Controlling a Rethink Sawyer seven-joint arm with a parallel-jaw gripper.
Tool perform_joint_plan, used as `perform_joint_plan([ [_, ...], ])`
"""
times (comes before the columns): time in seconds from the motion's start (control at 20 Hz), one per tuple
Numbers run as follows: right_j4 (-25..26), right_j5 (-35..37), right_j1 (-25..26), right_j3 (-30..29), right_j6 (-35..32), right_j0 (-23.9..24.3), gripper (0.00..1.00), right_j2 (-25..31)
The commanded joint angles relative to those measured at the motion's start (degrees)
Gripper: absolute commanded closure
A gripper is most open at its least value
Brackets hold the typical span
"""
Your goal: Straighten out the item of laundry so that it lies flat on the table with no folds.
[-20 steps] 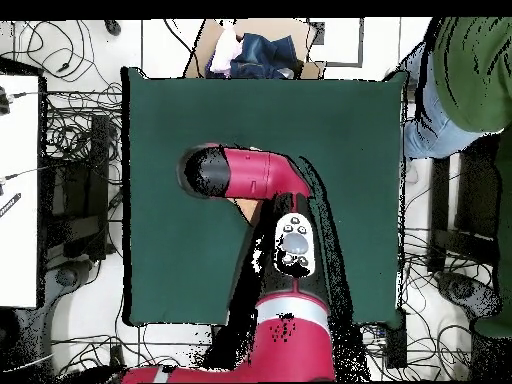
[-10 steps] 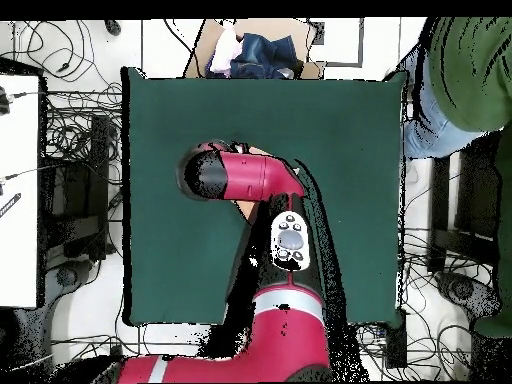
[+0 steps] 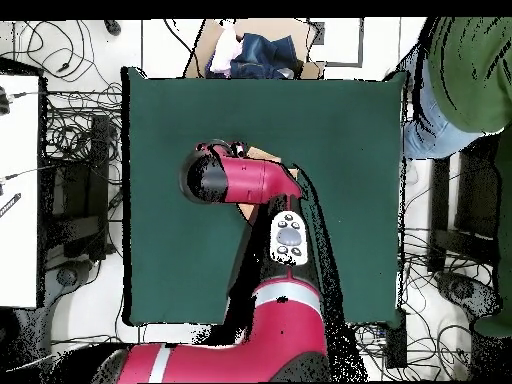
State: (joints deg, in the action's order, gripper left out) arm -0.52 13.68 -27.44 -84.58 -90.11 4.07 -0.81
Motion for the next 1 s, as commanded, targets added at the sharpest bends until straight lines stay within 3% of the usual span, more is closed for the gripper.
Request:
perform_joint_plan([
  [0.05,-2.9,-2.0,1.7,-6.3,-15.0,-0.9,0.0,1.1],
  [0.4,-3.6,1.6,1.6,-5.8,-14.4,-2.2,0.0,-0.4],
  [0.55,-5.1,6.3,1.9,-5.3,-16.8,-5.6,0.0,-5.1],
  [0.7,-9.6,16.4,2.4,-5.6,-22.0,-8.5,0.0,-8.8],
  [1.0,-22.9,23.0,1.3,-12.1,-34.1,-8.1,0.0,-6.5],
])
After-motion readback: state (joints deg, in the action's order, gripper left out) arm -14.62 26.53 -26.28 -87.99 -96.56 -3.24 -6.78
